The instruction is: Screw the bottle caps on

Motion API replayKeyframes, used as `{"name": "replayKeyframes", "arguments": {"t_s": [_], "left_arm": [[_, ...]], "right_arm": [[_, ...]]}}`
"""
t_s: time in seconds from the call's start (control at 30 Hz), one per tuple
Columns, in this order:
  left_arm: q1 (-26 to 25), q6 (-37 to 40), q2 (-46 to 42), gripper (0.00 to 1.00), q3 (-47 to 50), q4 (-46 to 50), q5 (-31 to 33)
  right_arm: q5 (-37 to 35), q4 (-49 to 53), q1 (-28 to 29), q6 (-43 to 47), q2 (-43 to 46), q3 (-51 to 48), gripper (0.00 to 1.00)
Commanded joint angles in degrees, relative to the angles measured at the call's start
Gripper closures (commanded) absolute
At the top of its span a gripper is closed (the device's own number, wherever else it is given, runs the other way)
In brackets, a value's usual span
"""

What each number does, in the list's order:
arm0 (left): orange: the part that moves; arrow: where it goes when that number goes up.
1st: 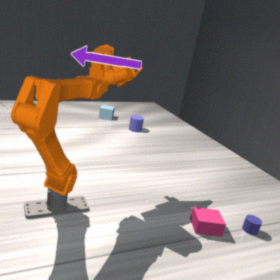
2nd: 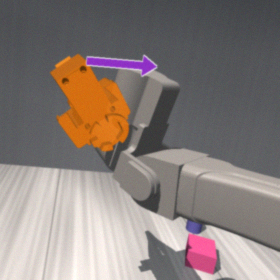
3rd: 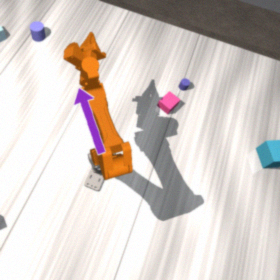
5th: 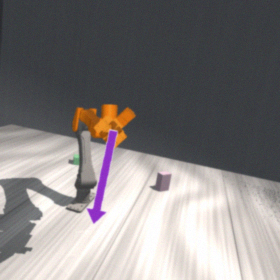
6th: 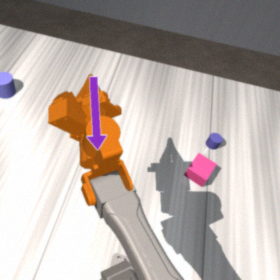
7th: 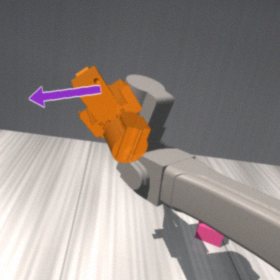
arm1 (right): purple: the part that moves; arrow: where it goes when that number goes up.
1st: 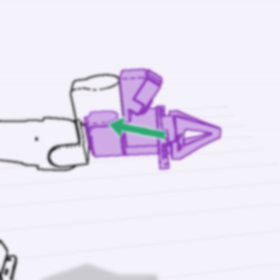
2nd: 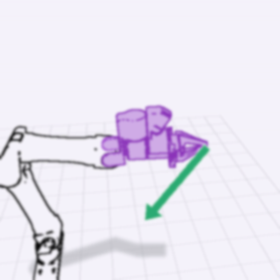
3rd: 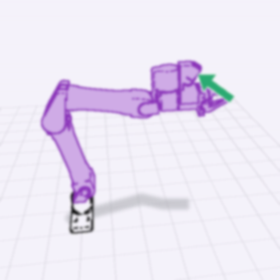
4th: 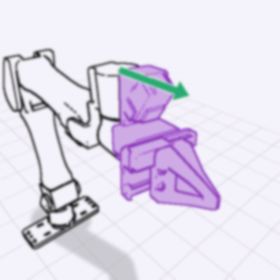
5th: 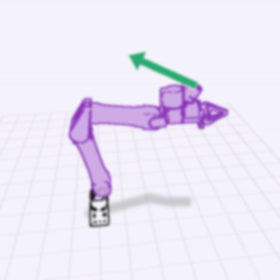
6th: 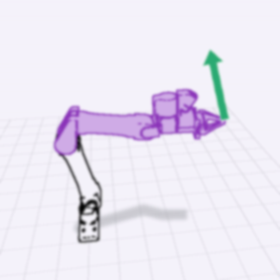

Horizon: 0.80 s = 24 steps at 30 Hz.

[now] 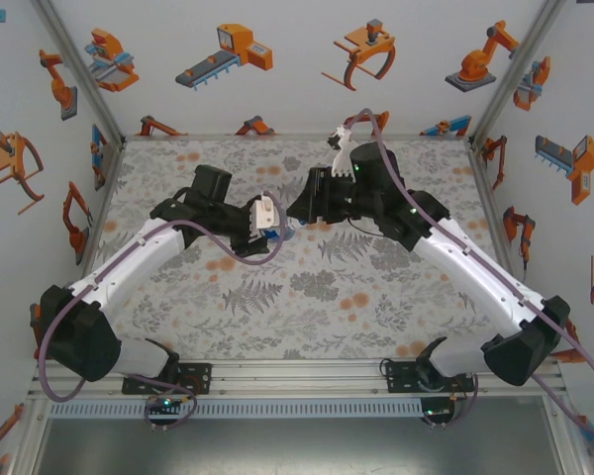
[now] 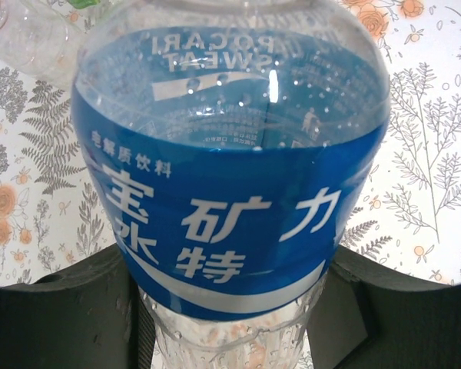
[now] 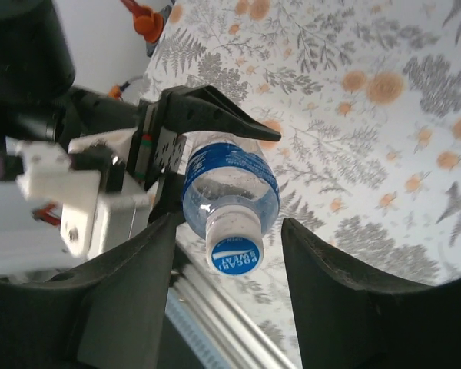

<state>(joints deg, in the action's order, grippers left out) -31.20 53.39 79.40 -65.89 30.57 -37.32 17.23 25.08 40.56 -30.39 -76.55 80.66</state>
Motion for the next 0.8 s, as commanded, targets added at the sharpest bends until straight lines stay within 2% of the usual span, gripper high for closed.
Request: {"name": "replayKeyframes", "arguments": {"t_s": [0.0, 0.17, 0.4, 0.77], "left_arm": [[-0.24, 2.57, -0.66, 1.00, -1.43, 2.38, -3.78], [-0.38, 4.61, -0.81, 1.00, -1.88, 4.62, -5.95], [-0.60, 5.50, -1.32, 1.00, -1.67, 5.11, -7.95], [-1.15, 5.94, -1.34, 1.00, -1.46, 5.09, -7.96]], "right_arm": [[6.29, -2.02, -0.19, 20.69, 3.85, 1.62, 0.45], [15.46, 0.60, -0.13, 42.85, 5.77, 0.81, 0.45], [21.95, 8.51, -0.04, 69.99, 5.82, 1.87, 0.45], [26.74, 6.00, 0.25, 72.40, 4.56, -1.06, 0.49]]}}
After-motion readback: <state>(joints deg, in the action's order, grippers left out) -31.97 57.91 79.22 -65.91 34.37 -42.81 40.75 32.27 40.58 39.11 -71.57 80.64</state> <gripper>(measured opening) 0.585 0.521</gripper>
